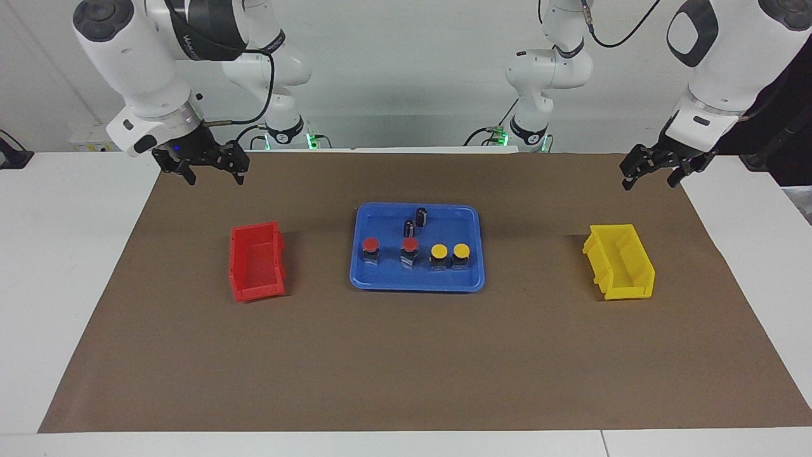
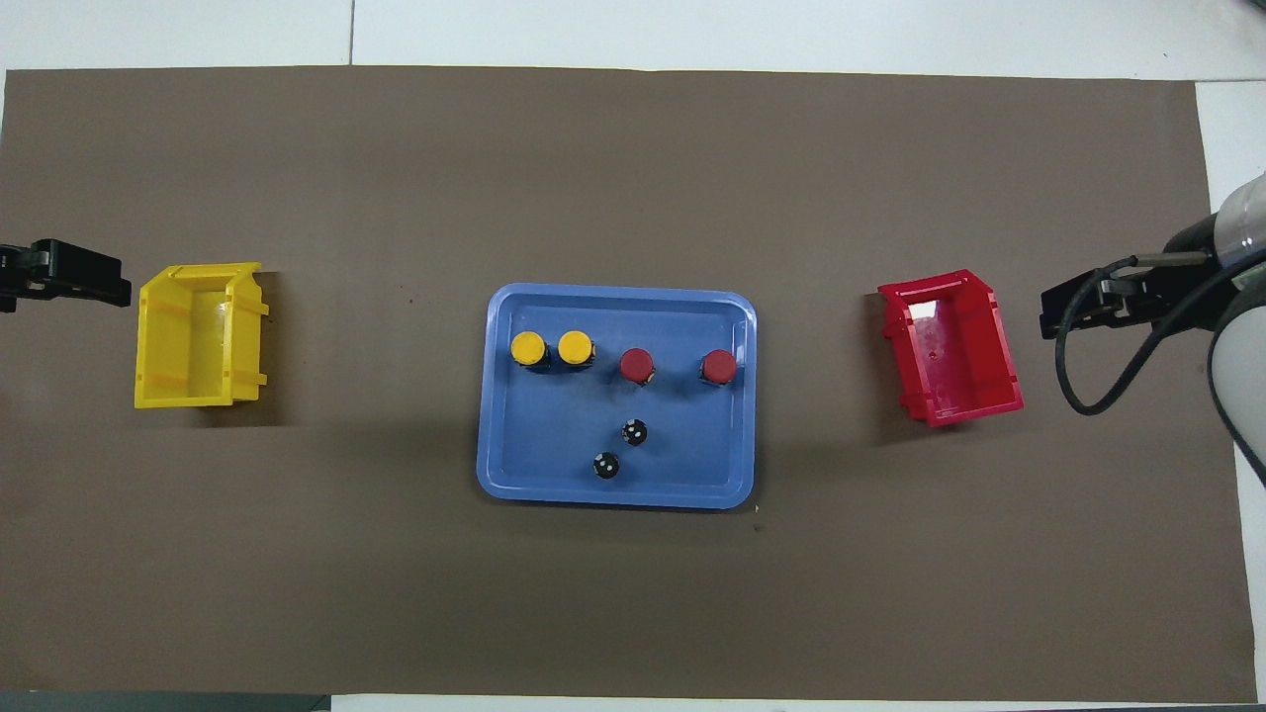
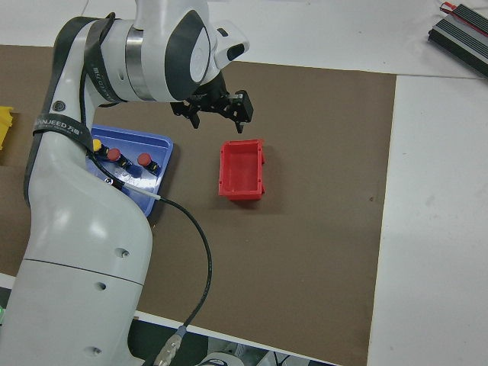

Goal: Sort red and yellow buttons by color

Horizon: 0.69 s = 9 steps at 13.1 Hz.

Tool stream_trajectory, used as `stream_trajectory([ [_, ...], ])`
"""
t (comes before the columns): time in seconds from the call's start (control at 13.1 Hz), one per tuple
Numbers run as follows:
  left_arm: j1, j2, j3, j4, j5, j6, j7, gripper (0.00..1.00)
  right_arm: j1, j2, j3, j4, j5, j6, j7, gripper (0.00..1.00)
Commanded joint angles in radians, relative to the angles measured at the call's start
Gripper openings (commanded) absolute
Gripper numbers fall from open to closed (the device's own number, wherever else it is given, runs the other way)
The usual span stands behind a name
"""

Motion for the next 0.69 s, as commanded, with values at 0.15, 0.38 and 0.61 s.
stream_trajectory([
  [0.15,0.008,-0.029,-0.006,-0.034,0.022,0.016,0.013,1.00,-0.018,-0.018,0.008,-0.021,0.005,0.016,-0.018,1.00],
  [0.38,0.008,-0.029,-0.006,-0.033,0.022,0.016,0.013,1.00,-0.018,-0.018,0.008,-0.023,0.013,0.016,-0.018,1.00],
  [0.61,0.008,-0.029,-0.006,-0.034,0.022,0.016,0.013,1.00,-0.013,-0.016,0.008,-0.018,0.011,0.022,-0.018,1.00],
])
